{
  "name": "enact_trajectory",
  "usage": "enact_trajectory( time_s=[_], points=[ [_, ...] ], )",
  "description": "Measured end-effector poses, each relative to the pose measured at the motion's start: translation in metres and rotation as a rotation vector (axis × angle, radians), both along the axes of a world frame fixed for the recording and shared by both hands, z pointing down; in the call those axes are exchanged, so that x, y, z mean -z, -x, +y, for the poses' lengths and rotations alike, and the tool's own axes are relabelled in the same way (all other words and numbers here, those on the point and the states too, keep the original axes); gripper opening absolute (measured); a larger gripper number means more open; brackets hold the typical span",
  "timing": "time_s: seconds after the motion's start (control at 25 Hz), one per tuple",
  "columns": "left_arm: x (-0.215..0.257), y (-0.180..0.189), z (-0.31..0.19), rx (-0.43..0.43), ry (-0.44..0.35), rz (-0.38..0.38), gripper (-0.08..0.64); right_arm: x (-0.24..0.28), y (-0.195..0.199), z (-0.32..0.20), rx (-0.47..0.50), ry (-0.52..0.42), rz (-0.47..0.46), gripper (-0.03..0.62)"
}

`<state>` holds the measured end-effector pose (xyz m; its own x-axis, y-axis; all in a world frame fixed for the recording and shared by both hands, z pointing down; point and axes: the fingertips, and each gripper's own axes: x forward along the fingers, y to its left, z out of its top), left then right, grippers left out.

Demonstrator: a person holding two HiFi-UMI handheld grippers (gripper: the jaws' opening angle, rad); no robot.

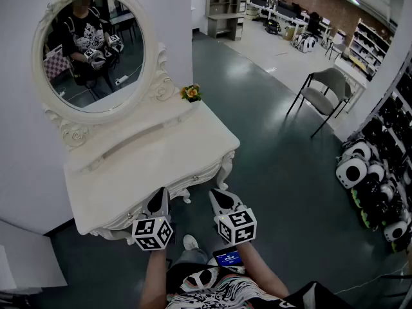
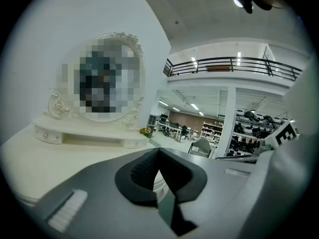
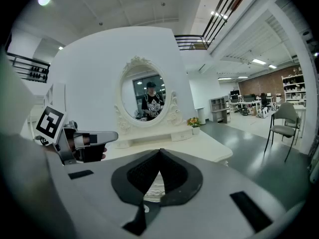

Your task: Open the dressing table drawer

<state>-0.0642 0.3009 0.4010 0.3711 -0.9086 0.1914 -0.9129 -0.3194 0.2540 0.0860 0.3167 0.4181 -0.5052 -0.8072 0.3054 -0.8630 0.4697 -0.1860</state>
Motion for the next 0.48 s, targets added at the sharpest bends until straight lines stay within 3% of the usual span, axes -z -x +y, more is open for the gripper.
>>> enact_trajectory(
  time_s=[0.4,0.48],
  points=[
    [0.001,-0.001,0.013,-0.004,0.010,0.057,0.003,-0.004,-0.013,0.009,-0.031,0.004,0.024,0.002],
    [-0.004,-0.001,0.014,-0.002,0.019,0.086,0.048,-0.008,-0.017,0.008,-0.040,0.011,0.024,0.003]
  ],
)
